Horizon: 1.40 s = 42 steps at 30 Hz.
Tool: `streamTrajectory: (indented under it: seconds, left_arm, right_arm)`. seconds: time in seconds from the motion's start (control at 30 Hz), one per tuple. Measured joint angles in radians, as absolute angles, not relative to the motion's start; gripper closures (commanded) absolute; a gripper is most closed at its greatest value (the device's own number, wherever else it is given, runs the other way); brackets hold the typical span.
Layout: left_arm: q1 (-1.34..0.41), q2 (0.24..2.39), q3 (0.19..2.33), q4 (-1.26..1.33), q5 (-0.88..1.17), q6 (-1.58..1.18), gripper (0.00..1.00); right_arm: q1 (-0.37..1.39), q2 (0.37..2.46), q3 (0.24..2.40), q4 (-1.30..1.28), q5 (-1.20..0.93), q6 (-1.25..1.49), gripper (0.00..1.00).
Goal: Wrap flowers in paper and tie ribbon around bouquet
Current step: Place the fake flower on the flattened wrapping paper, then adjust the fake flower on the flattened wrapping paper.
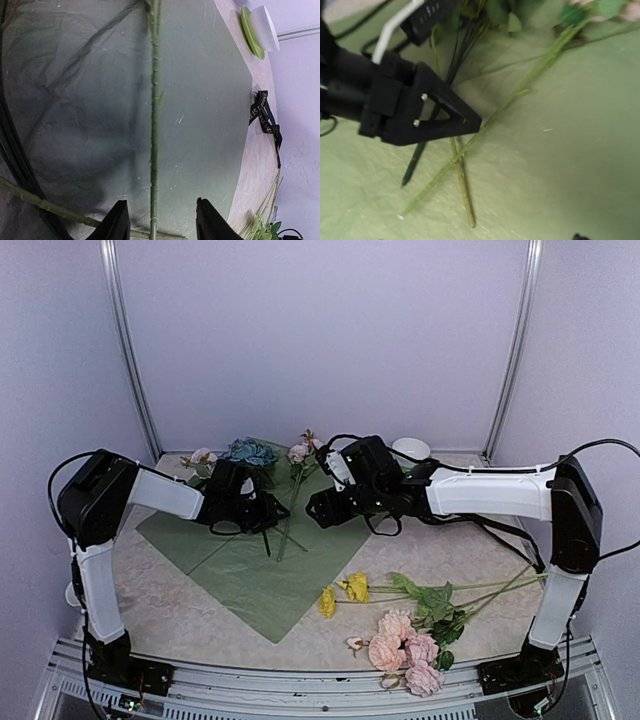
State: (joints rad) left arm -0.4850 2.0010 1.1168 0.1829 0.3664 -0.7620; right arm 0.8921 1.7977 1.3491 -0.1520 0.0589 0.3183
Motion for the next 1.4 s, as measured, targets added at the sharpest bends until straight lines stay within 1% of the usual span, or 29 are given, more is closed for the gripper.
streamTrajectory:
  seconds: [0.1, 0.2, 0.23, 0.33, 0.4, 0.5, 0.6, 0.7, 0.87, 1.0, 1.13, 1.23, 1.4]
  left_arm:
    - [-0.485, 1.972, 1.093, 0.175, 0.349, -0.756, 0.48]
    - [-0.485, 1.898, 1.046, 0.149, 0.325, -0.748, 0.45]
    - [-0.485, 1.871, 1.033, 0.141, 0.318, -0.743, 0.43]
    - [-0.482, 1.763, 0.995, 0.11, 0.287, -0.723, 0.33]
    - [-0.47, 1.706, 0.984, 0.098, 0.267, -0.709, 0.32]
    - [-0.405, 1.669, 0.982, 0.103, 0.251, -0.706, 0.31]
    - [-0.316, 1.718, 1.002, 0.097, 0.229, -0.71, 0.31]
    - [-0.268, 1.828, 1.056, 0.08, 0.207, -0.715, 0.31]
    - [-0.265, 1.979, 1.149, 0.053, 0.206, -0.727, 0.31]
    - [-0.266, 2.032, 1.206, 0.057, 0.21, -0.738, 0.35]
    - [-0.266, 2.049, 1.219, 0.067, 0.213, -0.742, 0.41]
    - [-0.266, 2.071, 1.234, 0.081, 0.22, -0.747, 0.53]
    - [-0.261, 2.12, 1.274, 0.097, 0.227, -0.752, 0.82]
  right_arm:
    - [0.892, 1.879, 1.42, -0.199, 0.047, 0.302, 0.26]
    - [0.892, 1.97, 1.512, -0.26, 0.047, 0.276, 0.33]
    - [0.892, 2.005, 1.555, -0.287, 0.049, 0.27, 0.34]
    - [0.892, 2.104, 1.678, -0.35, 0.07, 0.247, 0.31]
    - [0.889, 2.172, 1.772, -0.4, 0.081, 0.236, 0.29]
    - [0.88, 2.278, 1.922, -0.463, 0.094, 0.229, 0.28]
    - [0.871, 2.362, 2.045, -0.499, 0.109, 0.228, 0.27]
    - [0.851, 2.433, 2.143, -0.515, 0.114, 0.23, 0.29]
    - [0.812, 2.49, 2.179, -0.506, 0.049, 0.208, 0.31]
    - [0.793, 2.531, 2.195, -0.507, -0.069, 0.173, 0.34]
    - [0.796, 2.542, 2.194, -0.533, -0.174, 0.147, 0.33]
    - [0.796, 2.545, 2.211, -0.557, -0.28, 0.131, 0.37]
    - [0.796, 2.563, 2.269, -0.615, -0.38, 0.186, 0.37]
